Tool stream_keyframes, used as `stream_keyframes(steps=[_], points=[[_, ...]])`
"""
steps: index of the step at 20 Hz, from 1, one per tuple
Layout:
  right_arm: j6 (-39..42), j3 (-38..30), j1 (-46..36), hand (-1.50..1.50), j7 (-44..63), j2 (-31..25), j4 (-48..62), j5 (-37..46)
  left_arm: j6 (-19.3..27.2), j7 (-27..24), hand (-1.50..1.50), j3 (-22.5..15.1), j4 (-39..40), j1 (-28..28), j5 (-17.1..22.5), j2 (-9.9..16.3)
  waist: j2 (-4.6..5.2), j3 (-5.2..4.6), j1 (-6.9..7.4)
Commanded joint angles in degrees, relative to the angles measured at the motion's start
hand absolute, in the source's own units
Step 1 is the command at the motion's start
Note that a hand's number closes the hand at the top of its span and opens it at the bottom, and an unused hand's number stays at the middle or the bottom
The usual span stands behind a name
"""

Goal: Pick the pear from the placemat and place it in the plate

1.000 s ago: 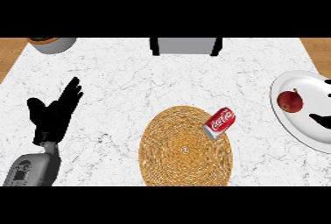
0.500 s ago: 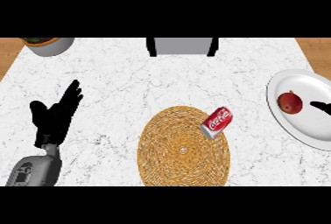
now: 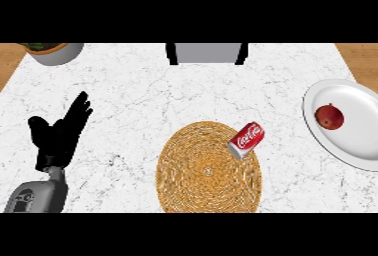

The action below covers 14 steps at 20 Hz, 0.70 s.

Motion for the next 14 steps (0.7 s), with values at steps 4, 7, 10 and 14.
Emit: stream_keyframes(steps=[4, 7, 10, 14], points=[[6.79, -0.71, 3.33, -1.50, -0.84, -4.84, 1.97, -7.35, -2.15, 0.88, 0.00, 1.46, -0.32, -0.02, 0.91, 0.94, 0.31, 0.06, 0.64], [5.64, 0.49, 4.27, -1.50, -12.52, -8.42, 11.68, -3.96, -1.08, -1.91, 0.00, 1.42, 2.91, -1.33, -0.08, -0.25, 0.52, 0.12, 1.03], [5.48, 1.60, 3.06, -1.50, -12.88, -9.75, 15.70, -4.36, -2.07, -0.56, 0.00, 0.16, -4.23, 4.13, -0.38, -0.06, 0.45, 0.13, 1.35], [5.58, 2.19, 3.83, -1.50, -14.66, -12.83, 18.58, -5.51, -2.03, -2.74, 0.00, 2.30, 3.29, -1.49, 0.16, -0.26, 0.48, 0.11, 0.92]])
